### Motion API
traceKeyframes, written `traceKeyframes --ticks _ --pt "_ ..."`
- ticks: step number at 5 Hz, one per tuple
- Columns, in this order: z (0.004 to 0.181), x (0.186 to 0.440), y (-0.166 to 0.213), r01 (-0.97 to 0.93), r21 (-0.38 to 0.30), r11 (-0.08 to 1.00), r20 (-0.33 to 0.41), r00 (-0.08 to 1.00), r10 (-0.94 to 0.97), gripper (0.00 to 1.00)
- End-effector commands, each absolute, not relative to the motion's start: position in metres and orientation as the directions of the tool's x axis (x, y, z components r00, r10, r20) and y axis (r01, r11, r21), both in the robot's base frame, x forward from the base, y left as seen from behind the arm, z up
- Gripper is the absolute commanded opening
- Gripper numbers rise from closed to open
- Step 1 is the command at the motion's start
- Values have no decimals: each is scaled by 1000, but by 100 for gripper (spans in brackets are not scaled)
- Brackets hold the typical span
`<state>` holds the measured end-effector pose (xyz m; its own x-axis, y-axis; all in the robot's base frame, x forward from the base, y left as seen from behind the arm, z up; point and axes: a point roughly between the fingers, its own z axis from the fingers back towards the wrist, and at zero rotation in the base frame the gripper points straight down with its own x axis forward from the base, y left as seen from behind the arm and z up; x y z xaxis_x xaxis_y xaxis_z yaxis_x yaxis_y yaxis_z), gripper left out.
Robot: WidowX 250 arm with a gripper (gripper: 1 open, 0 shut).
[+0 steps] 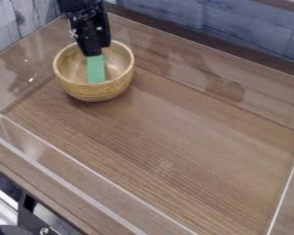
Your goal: Move green stick from inside the wooden bowl to the table next to it
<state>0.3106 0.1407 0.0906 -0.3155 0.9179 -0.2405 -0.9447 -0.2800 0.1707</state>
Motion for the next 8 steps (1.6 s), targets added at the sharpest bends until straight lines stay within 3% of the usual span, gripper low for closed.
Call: traceKeyframes --ticks 1,2,3,5,6,7,8 --pt "98 306 142 -949 144 -280 -220 -306 926 100" --pt "95 301 144 -945 155 -288 -214 -316 924 100" --pt "100 300 151 -951 149 -270 -222 -298 928 0" --pt "115 304 148 -973 134 -189 -238 -217 947 0" --pt "124 307 142 -971 128 -203 -246 -229 942 0" --pt "122 310 137 -968 133 -213 -244 -240 940 100" --pt "109 303 133 -973 139 -182 -240 -211 947 100"
